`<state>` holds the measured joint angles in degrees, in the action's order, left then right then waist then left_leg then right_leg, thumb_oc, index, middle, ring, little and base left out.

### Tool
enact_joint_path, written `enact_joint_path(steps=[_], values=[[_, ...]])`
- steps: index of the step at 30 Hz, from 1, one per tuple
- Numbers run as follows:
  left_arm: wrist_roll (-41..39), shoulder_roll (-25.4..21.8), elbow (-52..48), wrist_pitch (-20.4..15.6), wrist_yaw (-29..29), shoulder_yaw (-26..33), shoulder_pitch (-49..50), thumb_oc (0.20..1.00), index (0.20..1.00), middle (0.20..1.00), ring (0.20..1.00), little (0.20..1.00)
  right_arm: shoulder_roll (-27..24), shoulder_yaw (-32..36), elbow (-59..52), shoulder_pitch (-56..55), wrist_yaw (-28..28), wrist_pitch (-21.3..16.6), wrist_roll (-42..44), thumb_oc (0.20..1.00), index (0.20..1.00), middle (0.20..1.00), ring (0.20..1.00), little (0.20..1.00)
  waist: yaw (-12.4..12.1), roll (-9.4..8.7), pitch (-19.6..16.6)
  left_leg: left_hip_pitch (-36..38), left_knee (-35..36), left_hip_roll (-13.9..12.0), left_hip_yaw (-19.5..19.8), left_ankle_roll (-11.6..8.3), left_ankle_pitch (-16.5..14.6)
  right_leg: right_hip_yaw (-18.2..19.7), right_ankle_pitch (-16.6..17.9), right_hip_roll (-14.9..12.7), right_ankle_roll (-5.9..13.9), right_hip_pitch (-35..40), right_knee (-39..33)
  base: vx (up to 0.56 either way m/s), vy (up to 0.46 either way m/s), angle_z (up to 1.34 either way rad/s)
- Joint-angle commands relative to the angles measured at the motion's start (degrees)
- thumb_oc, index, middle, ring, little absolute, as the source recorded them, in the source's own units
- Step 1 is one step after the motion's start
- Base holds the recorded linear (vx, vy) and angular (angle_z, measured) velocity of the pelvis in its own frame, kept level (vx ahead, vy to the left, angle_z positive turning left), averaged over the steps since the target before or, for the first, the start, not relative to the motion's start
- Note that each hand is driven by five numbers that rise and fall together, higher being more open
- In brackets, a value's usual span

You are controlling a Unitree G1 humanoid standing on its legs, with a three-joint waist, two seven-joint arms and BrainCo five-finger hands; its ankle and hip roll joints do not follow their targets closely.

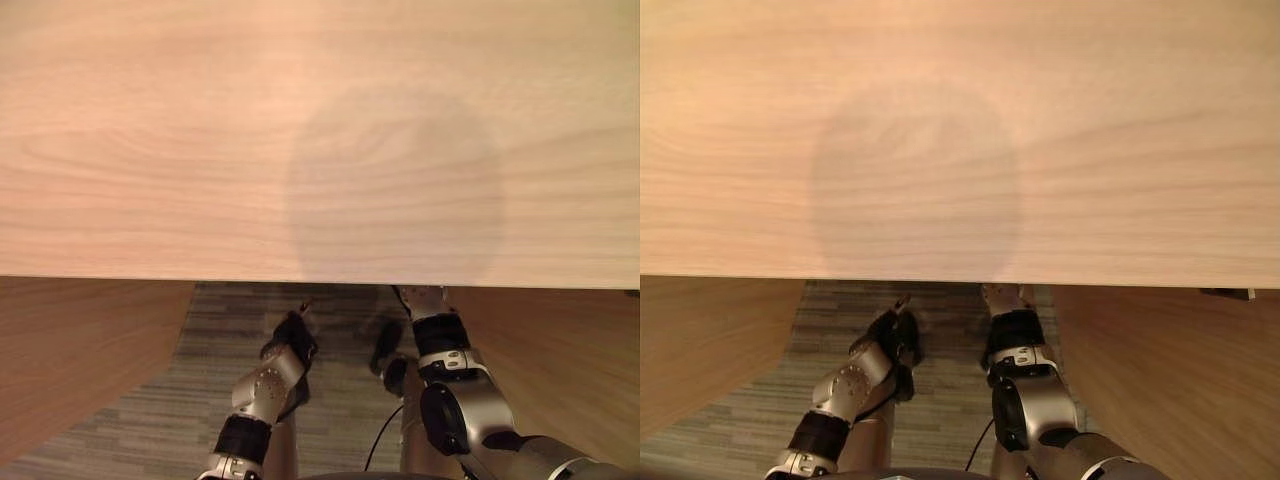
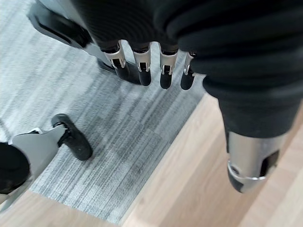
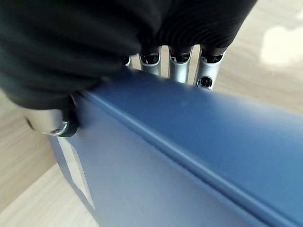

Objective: Put the empty folder in the office cabinet

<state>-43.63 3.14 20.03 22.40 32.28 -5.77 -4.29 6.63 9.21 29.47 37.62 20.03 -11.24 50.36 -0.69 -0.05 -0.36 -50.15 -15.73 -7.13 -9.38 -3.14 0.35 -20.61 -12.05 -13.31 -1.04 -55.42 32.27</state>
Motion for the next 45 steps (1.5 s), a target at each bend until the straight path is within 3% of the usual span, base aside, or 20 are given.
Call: enact_joint_path(steps=[1,7,8,12,13,15,16,18,19,20,21,24,29,34,35,37,40,42,45], values=[[-2.3,4.6,5.3,-1.7,-0.1,-0.2,3.1,1.000,1.000,1.000,1.000,1.000,11.7,3.9,-2.8,-1.1,-6.6,-1.2,-5.8,0.200,0.200,0.200,0.200,0.200,-0.1,0.83,1.0,6.9,1.1,0.3,2.4,-1.02,-2.7,-0.3,5.6,2.2,5.55,11.6,-11.4,-0.02,-0.133,-0.06],[-1.5,4.3,13.1,-2.3,-0.8,2.3,7.5,1.000,1.000,1.000,1.000,1.000,12.1,4.6,0.9,-8.4,-9.7,0.0,-5.5,0.200,0.200,0.200,0.200,0.200,-0.6,2.24,1.5,18.3,6.7,-0.3,1.9,-2.04,0.5,-1.6,6.8,2.7,4.97,22.0,-17.0,0.02,-0.046,0.00],[-2.0,4.5,16.1,-2.3,-0.6,4.0,9.3,1.000,1.000,1.000,1.000,1.000,11.9,4.5,2.3,-11.0,-10.7,0.3,-5.7,0.200,0.200,0.200,0.200,0.200,-1.0,2.54,1.1,22.8,8.9,-0.7,0.9,-3.06,1.3,-2.5,6.5,3.5,4.53,25.8,-18.8,0.05,-0.047,-0.03],[-1.9,4.9,19.9,-2.5,-1.1,6.8,11.1,1.000,1.000,1.000,1.000,1.000,11.9,5.0,3.8,-13.9,-11.5,0.2,-5.5,0.200,0.200,0.200,0.200,0.200,-1.3,2.94,1.0,29.4,13.7,-1.3,-0.5,-4.65,4.0,-4.3,8.2,5.7,3.39,32.4,-24.6,0.05,-0.060,0.04],[-1.4,4.8,21.0,-2.4,-1.3,7.8,11.7,1.000,1.000,1.000,1.000,1.000,11.4,5.2,4.1,-15.7,-12.1,0.3,-5.5,0.200,0.200,0.200,0.200,0.200,-1.4,2.68,0.2,32.2,15.4,-1.5,-1.9,-5.69,5.0,-5.4,9.5,6.8,3.34,36.2,-28.9,0.05,-0.048,0.14],[-0.9,4.7,21.0,-2.0,-1.5,8.0,12.4,1.000,1.000,1.000,1.000,1.000,11.1,4.8,4.3,-16.7,-12.1,0.3,-5.8,0.200,0.200,0.200,0.200,0.200,-1.4,2.15,-0.4,33.6,14.8,-0.9,-2.4,-5.60,3.9,-5.3,11.3,7.2,3.23,38.1,-31.8,0.06,-0.039,0.16],[0.0,4.7,20.6,-1.3,-1.9,8.1,13.8,1.000,1.000,1.000,1.000,1.000,10.7,3.5,4.3,-18.9,-12.3,0.3,-6.2,0.200,0.200,0.200,0.200,0.200,-1.8,0.54,-1.4,35.4,11.1,0.9,-2.3,-4.92,-0.9,-5.0,14.0,7.0,3.50,41.3,-36.0,0.08,-0.035,0.12],[0.9,5.0,20.4,-0.9,-2.3,8.1,15.0,1.000,1.000,1.000,1.000,1.000,10.6,3.7,4.6,-20.3,-12.6,0.5,-6.2,0.200,0.200,0.200,0.200,0.200,-1.7,-0.68,-2.6,37.7,4.3,1.8,-1.7,-4.36,-5.4,-5.1,15.2,5.9,4.09,43.0,-37.3,0.02,-0.001,0.00],[0.9,5.0,20.4,-0.9,-2.4,8.0,15.1,1.000,1.000,1.000,1.000,1.000,10.6,3.7,4.6,-20.4,-12.6,0.5,-6.2,0.200,0.200,0.200,0.200,0.200,-1.7,-0.77,-2.5,37.5,3.9,1.9,-1.7,-4.25,-5.3,-5.0,15.4,5.8,4.07,43.0,-37.3,0.03,0.108,-0.03],[1.9,4.8,20.3,-0.5,-2.7,7.5,15.9,1.000,1.000,1.000,1.000,1.000,11.0,4.8,4.8,-21.9,-13.0,0.6,-5.9,0.200,0.200,0.200,0.200,0.200,-1.2,-0.39,-4.0,41.8,4.5,2.8,-1.9,-3.96,-8.3,-5.1,15.0,6.2,5.13,44.0,-37.3,0.04,0.125,0.01],[2.2,4.7,20.5,-0.2,-2.7,7.4,16.4,1.000,1.000,1.000,1.000,1.000,11.1,4.9,4.7,-22.7,-13.2,0.7,-6.0,0.200,0.200,0.200,0.200,0.200,-0.8,-0.11,-4.6,43.4,6.4,3.7,-2.0,-3.20,-9.0,-4.6,15.1,6.6,5.13,43.9,-37.3,0.07,0.201,0.03],[4.1,5.0,21.6,1.4,-3.4,5.7,17.8,1.000,1.000,1.000,1.000,1.000,11.6,4.9,3.5,-25.4,-13.8,1.4,-6.2,0.200,0.200,0.200,0.200,0.200,-0.2,1.63,-7.1,50.0,20.1,4.6,-3.9,-1.28,-4.9,-4.4,14.7,6.7,6.28,45.5,-37.3,0.04,0.217,0.09],[4.6,5.5,17.6,2.8,-2.4,2.3,19.2,1.000,1.000,1.000,1.000,1.000,12.0,5.7,2.4,-26.7,-13.6,2.4,-6.0,0.200,0.200,0.200,0.200,0.200,0.3,2.33,-7.3,50.8,20.7,6.3,-3.0,0.89,-4.2,-3.6,17.0,4.3,8.12,45.6,-37.3,-0.08,0.274,0.01],[4.2,5.3,18.2,3.5,-1.2,1.2,18.6,1.000,1.000,1.000,1.000,1.000,13.0,6.3,0.4,-26.5,-13.5,2.2,-5.5,0.200,0.200,0.200,0.200,0.200,0.3,1.91,-6.8,50.1,20.7,8.1,-3.3,2.88,-4.3,-2.4,18.9,2.4,10.23,42.7,-37.3,-0.12,0.179,-0.17],[4.4,4.8,19.1,3.9,-0.7,0.8,17.7,1.000,1.000,1.000,1.000,1.000,13.8,6.5,-0.4,-26.4,-13.3,1.9,-5.0,0.200,0.200,0.200,0.200,0.200,0.6,2.02,-6.5,49.4,20.7,8.1,-3.1,3.42,-4.0,-0.9,18.6,1.5,11.77,41.3,-37.3,-0.13,0.125,-0.13],[4.7,3.6,20.0,3.9,-0.2,1.0,16.5,1.000,1.000,1.000,1.000,1.000,14.4,6.5,-0.9,-26.7,-13.2,1.6,-4.9,0.200,0.200,0.200,0.200,0.200,1.3,2.25,-6.1,48.9,20.7,7.8,-2.5,4.40,-4.6,4.5,16.7,2.2,13.03,42.0,-37.3,-0.10,0.115,-0.13],[4.9,3.1,19.9,4.1,-0.6,2.1,16.7,1.000,1.000,1.000,1.000,1.000,14.5,6.0,-0.6,-27.1,-13.4,1.7,-5.0,0.200,0.200,0.200,0.200,0.200,0.6,2.62,-5.8,48.7,20.7,7.3,-3.0,4.96,-4.4,6.8,14.4,2.3,12.09,43.3,-33.4,-0.05,0.022,-0.02],[5.4,2.7,20.2,4.9,-0.9,2.5,18.2,1.000,1.000,1.000,1.000,1.000,14.6,5.3,-0.9,-28.5,-14.0,1.6,-5.2,0.200,0.200,0.200,0.200,0.200,-0.2,2.77,-6.0,48.5,20.7,6.7,-3.2,4.82,-4.2,8.5,11.1,2.1,11.05,45.5,-29.2,0.03,0.025,-0.16],[5.8,2.7,20.0,4.8,-1.4,2.6,20.0,1.000,1.000,1.000,1.000,1.000,14.6,4.9,-2.1,-28.9,-14.8,1.5,-4.6,0.200,0.200,0.200,0.200,0.200,-0.5,1.86,-5.5,49.3,20.6,7.2,-2.4,4.30,-4.7,10.8,11.3,2.9,11.01,48.1,-32.8,0.10,-0.034,-0.06]])
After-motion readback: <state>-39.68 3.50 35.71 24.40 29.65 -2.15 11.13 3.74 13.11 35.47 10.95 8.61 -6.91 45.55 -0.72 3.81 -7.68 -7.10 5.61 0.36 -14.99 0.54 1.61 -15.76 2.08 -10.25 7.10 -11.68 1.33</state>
